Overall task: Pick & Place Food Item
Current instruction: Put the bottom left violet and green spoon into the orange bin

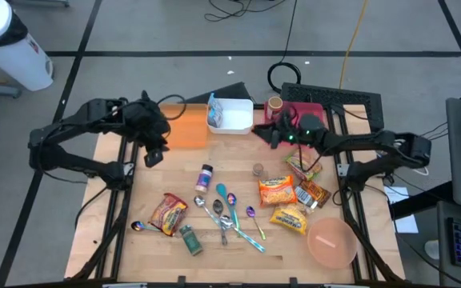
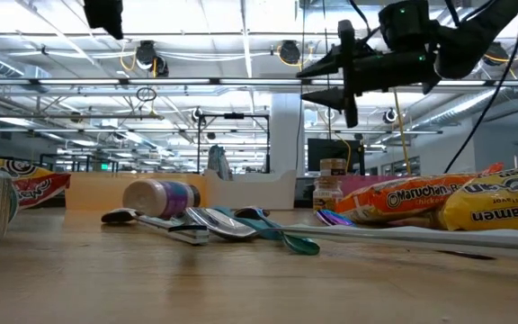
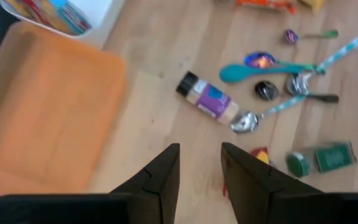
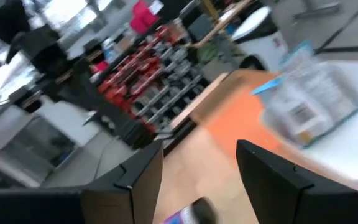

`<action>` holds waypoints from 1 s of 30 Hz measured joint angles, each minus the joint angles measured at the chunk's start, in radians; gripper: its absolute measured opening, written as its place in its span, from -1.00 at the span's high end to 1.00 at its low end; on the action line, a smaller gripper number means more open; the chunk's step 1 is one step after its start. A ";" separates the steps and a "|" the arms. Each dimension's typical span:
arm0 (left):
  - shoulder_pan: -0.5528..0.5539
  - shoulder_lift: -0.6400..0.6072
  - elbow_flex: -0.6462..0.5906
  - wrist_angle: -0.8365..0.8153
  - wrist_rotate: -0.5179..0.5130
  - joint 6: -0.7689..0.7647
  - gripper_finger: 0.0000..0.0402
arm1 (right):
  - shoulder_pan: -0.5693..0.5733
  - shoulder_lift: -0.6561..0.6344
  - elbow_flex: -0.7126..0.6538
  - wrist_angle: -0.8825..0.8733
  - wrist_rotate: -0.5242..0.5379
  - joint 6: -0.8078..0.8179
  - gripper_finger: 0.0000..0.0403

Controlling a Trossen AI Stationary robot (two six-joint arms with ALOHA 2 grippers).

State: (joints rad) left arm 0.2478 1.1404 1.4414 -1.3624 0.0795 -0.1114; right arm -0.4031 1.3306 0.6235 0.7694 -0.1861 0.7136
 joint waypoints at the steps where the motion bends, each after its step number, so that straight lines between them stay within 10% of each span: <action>1: -0.015 -0.002 -0.011 -0.001 0.000 -0.007 0.38 | 0.024 0.015 0.000 0.009 0.020 0.007 0.03; 17: -0.412 -0.009 -0.396 0.004 0.085 -0.529 0.38 | 0.233 0.127 0.000 0.043 0.157 -0.080 0.03; 30: -0.932 0.033 -0.417 0.035 0.091 -1.141 0.38 | 0.369 0.117 0.000 0.058 -0.028 -0.071 0.03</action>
State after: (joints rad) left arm -0.6838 1.1732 1.0245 -1.3270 0.1708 -1.2527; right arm -0.0343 1.4476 0.6235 0.8272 -0.2143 0.6422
